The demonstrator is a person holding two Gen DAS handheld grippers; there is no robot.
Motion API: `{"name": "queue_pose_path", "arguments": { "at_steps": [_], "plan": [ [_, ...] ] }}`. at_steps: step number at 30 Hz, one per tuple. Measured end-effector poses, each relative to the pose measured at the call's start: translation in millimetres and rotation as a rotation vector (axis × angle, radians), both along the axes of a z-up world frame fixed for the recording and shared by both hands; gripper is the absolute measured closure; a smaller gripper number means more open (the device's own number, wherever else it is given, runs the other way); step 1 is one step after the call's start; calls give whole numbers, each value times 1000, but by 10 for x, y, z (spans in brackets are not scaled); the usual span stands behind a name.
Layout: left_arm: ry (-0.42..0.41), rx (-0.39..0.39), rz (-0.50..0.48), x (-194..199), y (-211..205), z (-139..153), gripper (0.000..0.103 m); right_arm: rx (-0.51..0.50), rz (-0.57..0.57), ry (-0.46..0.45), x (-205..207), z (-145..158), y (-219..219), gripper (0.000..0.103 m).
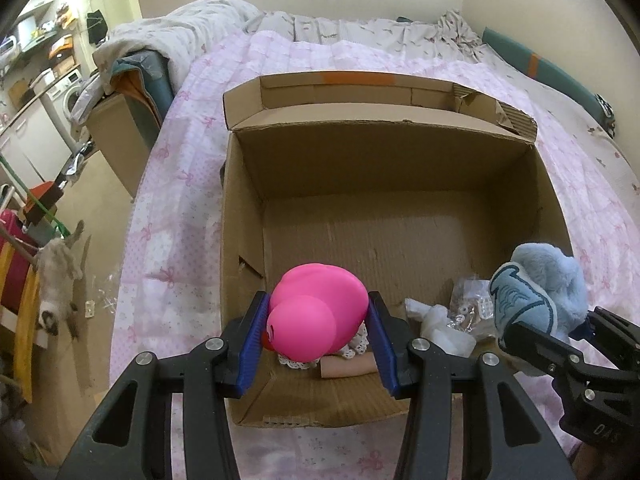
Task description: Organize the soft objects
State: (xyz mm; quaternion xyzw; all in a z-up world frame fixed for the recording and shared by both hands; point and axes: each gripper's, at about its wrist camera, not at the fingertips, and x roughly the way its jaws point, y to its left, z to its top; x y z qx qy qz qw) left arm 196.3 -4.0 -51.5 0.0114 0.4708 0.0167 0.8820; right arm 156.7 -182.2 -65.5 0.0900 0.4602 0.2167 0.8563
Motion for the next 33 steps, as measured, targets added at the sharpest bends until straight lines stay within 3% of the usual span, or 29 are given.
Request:
{"name": "queue_pose_path", "arguments": {
  "at_steps": [2, 4, 6, 9, 13, 18, 22, 27, 33],
  "plan": [
    [9, -11, 3, 2, 5, 9, 57, 9, -3, 2, 5, 8, -12, 46],
    [10, -46, 3, -4, 22, 46, 36, 32, -9, 5, 8, 8, -41, 35],
    [-27, -84, 16, -39, 56, 133, 24, 57, -24, 4, 19, 24, -74, 26],
    [-65, -82, 32, -68, 65, 209, 23, 91, -75, -23, 18, 88, -176, 0],
    [-71, -77, 50, -92, 91, 323, 23, 134, -113, -51, 8, 169, -285, 0],
    [-202, -46, 48, -358, 105, 681, 23, 111, -144, -97, -47, 407, -326, 0],
    [-255, -39, 84, -622, 199, 880, 23, 80, -168, -124, -169, 603, -364, 0],
    [-246, -38, 82, -880, 256, 929, 23, 78, -161, -160, -450, 833, -402, 0],
    [-247, -113, 98, -1249, 353, 1053, 21, 54, -149, -226, -769, 1083, -402, 0]
  ]
}}
